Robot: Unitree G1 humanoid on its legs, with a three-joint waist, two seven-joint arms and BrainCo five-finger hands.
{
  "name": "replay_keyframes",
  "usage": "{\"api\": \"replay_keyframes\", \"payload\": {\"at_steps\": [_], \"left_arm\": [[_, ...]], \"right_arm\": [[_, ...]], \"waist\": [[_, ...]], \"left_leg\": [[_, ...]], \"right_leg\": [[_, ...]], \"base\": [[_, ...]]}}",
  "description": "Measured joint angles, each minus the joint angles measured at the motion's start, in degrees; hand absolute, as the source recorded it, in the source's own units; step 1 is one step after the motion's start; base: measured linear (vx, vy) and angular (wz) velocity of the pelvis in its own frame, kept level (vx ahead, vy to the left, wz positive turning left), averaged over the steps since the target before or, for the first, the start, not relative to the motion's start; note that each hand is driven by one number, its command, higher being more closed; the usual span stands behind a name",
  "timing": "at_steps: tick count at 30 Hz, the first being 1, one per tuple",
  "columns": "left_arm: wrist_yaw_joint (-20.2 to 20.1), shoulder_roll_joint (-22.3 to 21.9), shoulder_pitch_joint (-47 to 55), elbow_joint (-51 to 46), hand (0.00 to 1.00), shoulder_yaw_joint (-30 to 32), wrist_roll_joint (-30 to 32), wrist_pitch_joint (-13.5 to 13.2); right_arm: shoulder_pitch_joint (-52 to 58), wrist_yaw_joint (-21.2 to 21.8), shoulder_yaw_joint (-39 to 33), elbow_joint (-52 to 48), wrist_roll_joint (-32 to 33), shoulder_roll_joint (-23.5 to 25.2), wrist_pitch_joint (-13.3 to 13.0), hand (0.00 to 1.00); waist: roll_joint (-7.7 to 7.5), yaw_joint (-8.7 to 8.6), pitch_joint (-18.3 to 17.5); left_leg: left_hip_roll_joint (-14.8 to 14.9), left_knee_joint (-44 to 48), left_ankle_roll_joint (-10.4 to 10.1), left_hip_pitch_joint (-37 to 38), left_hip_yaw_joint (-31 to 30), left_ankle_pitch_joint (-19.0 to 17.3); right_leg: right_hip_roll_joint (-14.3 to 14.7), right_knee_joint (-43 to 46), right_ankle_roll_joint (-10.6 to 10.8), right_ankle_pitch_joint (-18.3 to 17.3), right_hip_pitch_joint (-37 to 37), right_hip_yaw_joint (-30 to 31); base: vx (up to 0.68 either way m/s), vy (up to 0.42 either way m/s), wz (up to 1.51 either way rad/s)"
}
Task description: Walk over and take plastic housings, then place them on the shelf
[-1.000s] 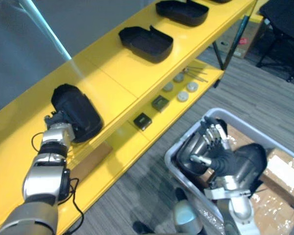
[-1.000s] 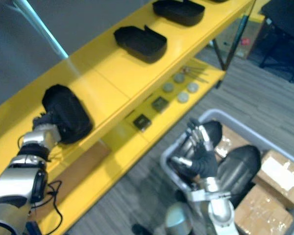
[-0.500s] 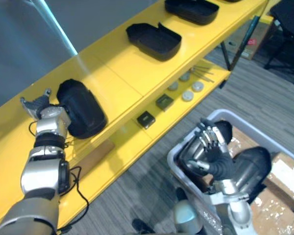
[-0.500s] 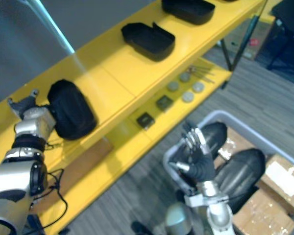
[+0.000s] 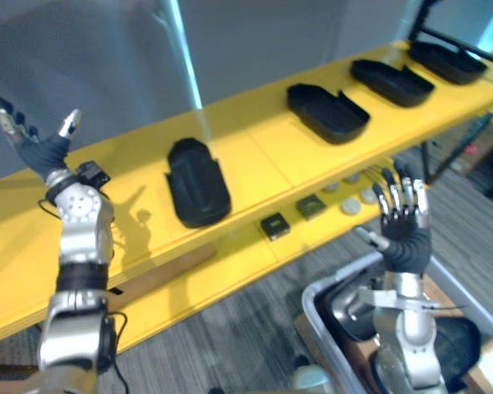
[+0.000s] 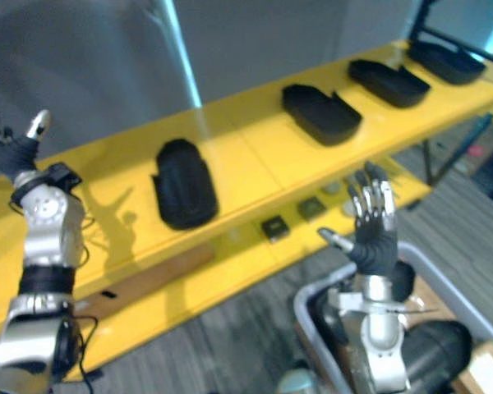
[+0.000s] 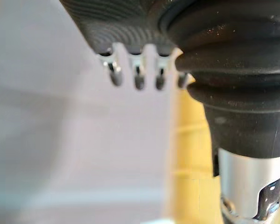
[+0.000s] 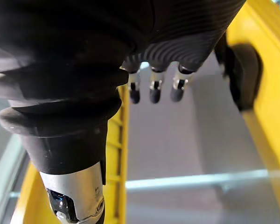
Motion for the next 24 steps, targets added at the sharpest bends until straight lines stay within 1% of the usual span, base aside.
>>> {"api": "replay_keyframes", "payload": {"at_steps": [1, 2, 3, 5, 6, 7, 13, 15, 17, 18, 19, 20, 22, 23, 24], "left_arm": [[0.08, -2.66, 5.35, -5.60, 0.00, 1.73, 1.78, -0.81], [0.21, -5.16, 9.98, -9.93, 0.00, 3.24, 3.54, -2.04], [0.25, -6.28, 12.20, -11.71, 0.00, 3.91, 4.12, -2.60], [0.11, -10.63, 19.91, -17.22, 0.00, 5.23, 4.28, -4.24], [0.10, -11.58, 21.49, -18.23, 0.00, 5.17, 4.32, -4.37], [-10.90, -20.16, 32.45, -25.59, 0.00, 1.06, -0.93, -5.29], [-10.77, -20.85, 32.47, -25.28, 0.00, 1.06, -0.91, -5.31], [-9.76, -22.32, 32.62, -22.75, 0.00, 1.04, -0.94, -5.22], [-8.83, -22.29, 33.12, -19.05, 0.00, 1.09, -1.61, -4.93], [-7.41, -22.31, 33.86, -13.70, 0.00, 1.36, -2.95, -4.57], [-6.72, -22.31, 33.91, -10.98, 0.00, 1.67, -3.31, -4.14], [-5.57, -22.34, 33.89, -5.14, 0.00, 2.75, -3.78, -3.04], [-4.61, -22.27, 33.68, 6.48, 0.00, 5.67, -5.77, -1.45], [-4.08, -22.26, 33.58, 9.68, 0.00, 6.42, -5.98, -1.25], [-3.30, -22.33, 33.57, 14.72, 0.00, 7.69, -6.10, -0.62]], "right_arm": [[-0.06, -0.05, -1.72, 1.05, 0.03, 0.01, 0.62, 0.00], [-0.10, -0.36, -3.40, 1.71, 0.17, 0.10, 1.36, 0.00], [-0.12, -0.60, -4.08, 1.76, 0.18, 0.14, 1.81, 0.00], [-0.36, -1.11, -5.86, 1.75, 0.19, 1.49, 2.50, 0.00], [-0.33, -1.14, -6.21, 1.74, 0.23, 2.00, 2.60, 0.00], [2.62, -1.37, -10.39, 1.75, 0.80, 7.99, 3.67, 0.00], [2.56, -1.33, -10.34, 2.24, 0.80, 8.04, 3.60, 0.00], [1.90, -1.34, -10.15, 4.22, 0.74, 8.04, 3.51, 0.00], [1.18, -1.20, -9.86, 5.30, 0.71, 8.04, 3.29, 0.00], [0.45, -0.97, -9.49, 6.29, 0.60, 8.01, 3.03, 0.00], [0.26, -0.84, -9.32, 6.45, 0.42, 7.97, 2.91, 0.00], [-0.37, -0.36, -8.66, 7.13, -0.29, 7.81, 2.33, 0.00], [-3.42, 0.68, -6.38, 10.37, -3.18, 6.64, 1.93, 0.00], [-4.43, 1.11, -5.60, 11.28, -4.18, 6.20, 1.92, 0.00], [-6.20, 2.03, -3.86, 12.71, -6.19, 5.24, 1.90, 0.00]], "waist": [[0.11, 0.69, -0.91], [0.21, 1.88, -1.21], [0.27, 2.58, -1.32], [-0.03, 4.58, -1.68], [-0.29, 4.86, -1.80], [-5.61, 6.54, -2.49], [-5.61, 6.66, -2.08], [-5.45, 6.79, -0.50], [-5.24, 6.92, 0.57], [-5.12, 7.24, 0.77], [-5.05, 7.44, 0.72], [-5.10, 8.01, 0.71], [-5.70, 8.34, 0.86], [-5.89, 8.44, 0.89], [-6.29, 9.02, 0.91]], "left_leg": [[-0.03, 0.00, 0.00, 0.01, -1.24, 0.00], [-0.03, 0.00, -0.01, 0.07, -2.01, -0.01], [-0.04, -0.01, -0.01, -0.05, -2.60, -0.01], [-0.48, -0.03, -0.06, -1.03, -3.74, 0.01], [-0.77, -0.04, -0.07, -1.26, -4.08, 0.03], [-2.08, -0.51, 0.64, -3.15, -6.18, 1.68], [-2.18, -0.50, 0.65, -3.18, -6.29, 1.68], [-2.41, -0.50, 0.86, -3.34, -7.03, 1.91], [-2.44, -0.51, 0.93, -3.45, -7.38, 2.01], [-2.45, -0.52, 0.97, -4.03, -7.64, 2.05], [-2.46, -0.52, 0.96, -4.37, -7.82, 2.12], [-2.44, -0.52, 0.99, -5.22, -8.25, 2.33], [-2.48, -0.52, 1.01, -6.22, -9.35, 2.57], [-2.50, -0.52, 1.01, -6.51, -9.53, 2.61], [-2.52, -0.53, 1.03, -7.17, -9.77, 2.66]], "right_leg": [[0.02, -0.46, 0.00, 0.00, 0.89, -1.30], [0.05, -0.81, 0.00, 0.00, 1.68, -2.39], [0.08, -0.99, 0.00, -0.01, 1.86, -2.58], [-0.13, -2.36, 0.07, -0.12, 2.34, -4.01], [-0.35, -2.75, 0.22, -0.36, 2.49, -4.14], [-1.70, -1.32, 0.53, -0.97, 1.27, -6.50], [-1.68, -1.29, 0.53, -0.96, 1.27, -6.51], [-1.74, -1.10, 0.53, -0.96, 1.45, -6.93], [-1.75, -0.95, 0.52, -0.97, 1.49, -7.18], [-1.76, -0.95, 0.50, -0.98, 1.12, -7.51], [-1.77, -0.94, 0.51, -0.98, 0.88, -7.83], [-1.73, -0.93, 0.51, -0.98, 0.50, -8.27], [-1.68, -0.91, 0.49, -0.99, 0.16, -9.30], [-1.68, -0.91, 0.48, -1.00, 0.00, -9.58], [-1.69, -0.91, 0.47, -1.00, -0.44, -9.81]], "base": [[-0.02, -0.007, 0.48], [-0.03, -0.011, 0.45], [-0.06, -0.017, 0.36], [-0.10, -0.029, 0.24], [-0.06, -0.021, 0.11], [-0.02, -0.005, 0.04], [0.00, 0.000, 0.01], [0.00, 0.000, 0.11], [-0.01, 0.003, 0.12], [-0.01, 0.007, 0.11], [0.00, 0.006, 0.17], [0.03, -0.002, 0.20], [0.03, -0.007, 0.27], [0.02, -0.004, 0.22], [0.04, 0.000, 0.16]]}}
